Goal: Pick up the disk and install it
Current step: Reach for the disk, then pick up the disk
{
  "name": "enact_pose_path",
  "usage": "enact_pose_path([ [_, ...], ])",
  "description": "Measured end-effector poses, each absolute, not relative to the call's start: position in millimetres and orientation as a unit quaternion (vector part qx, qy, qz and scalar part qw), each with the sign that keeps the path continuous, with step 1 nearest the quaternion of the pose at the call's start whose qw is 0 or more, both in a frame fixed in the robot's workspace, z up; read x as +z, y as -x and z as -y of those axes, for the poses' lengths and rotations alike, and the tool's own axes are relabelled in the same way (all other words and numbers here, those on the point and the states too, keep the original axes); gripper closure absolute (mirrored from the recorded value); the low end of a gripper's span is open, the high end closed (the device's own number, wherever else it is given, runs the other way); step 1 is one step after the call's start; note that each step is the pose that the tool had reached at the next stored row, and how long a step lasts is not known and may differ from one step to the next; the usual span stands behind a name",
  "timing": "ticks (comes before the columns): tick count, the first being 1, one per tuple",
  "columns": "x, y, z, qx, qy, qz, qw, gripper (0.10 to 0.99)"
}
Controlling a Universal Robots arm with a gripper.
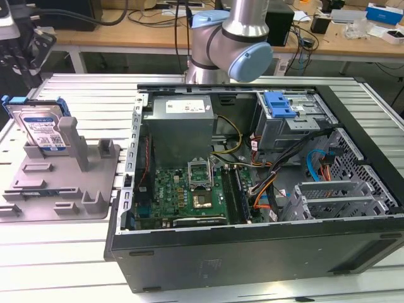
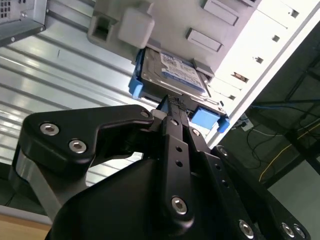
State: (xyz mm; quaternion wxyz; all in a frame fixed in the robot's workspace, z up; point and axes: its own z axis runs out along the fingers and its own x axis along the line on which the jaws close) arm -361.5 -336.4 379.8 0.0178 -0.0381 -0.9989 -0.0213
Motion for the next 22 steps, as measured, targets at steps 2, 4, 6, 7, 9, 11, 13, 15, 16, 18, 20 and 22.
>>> enact_pose_path([
  [2, 379.4, 368.1, 333.0, -0.021, 0.038, 0.999, 0.019, 0.98],
  [4, 379.5, 368.2, 333.0, -0.021, 0.038, 0.999, 0.019, 0.98],
  [6, 379.4, 368.3, 333.0, -0.021, 0.038, 0.999, 0.019, 0.98],
  [7, 379.5, 368.4, 333.0, -0.021, 0.038, 0.999, 0.019, 0.98],
  [9, 379.4, 368.4, 333.0, -0.021, 0.038, 0.999, 0.019, 0.98],
  [11, 379.4, 368.5, 333.0, -0.021, 0.038, 0.999, 0.019, 0.98],
  [13, 379.5, 368.5, 333.0, -0.021, 0.038, 0.999, 0.019, 0.98],
  [15, 379.5, 368.5, 333.0, -0.021, 0.038, 0.999, 0.019, 0.98],
  [16, 379.5, 368.5, 333.0, -0.021, 0.038, 0.999, 0.019, 0.98],
  [18, 379.0, 368.6, 333.0, -0.021, 0.034, 0.999, 0.019, 0.98],
  [20, 378.5, 368.6, 332.9, -0.021, -0.002, 1.0, 0.02, 0.98],
  [22, 378.4, 368.6, 332.9, -0.02, -0.025, 0.999, 0.021, 0.98],
])
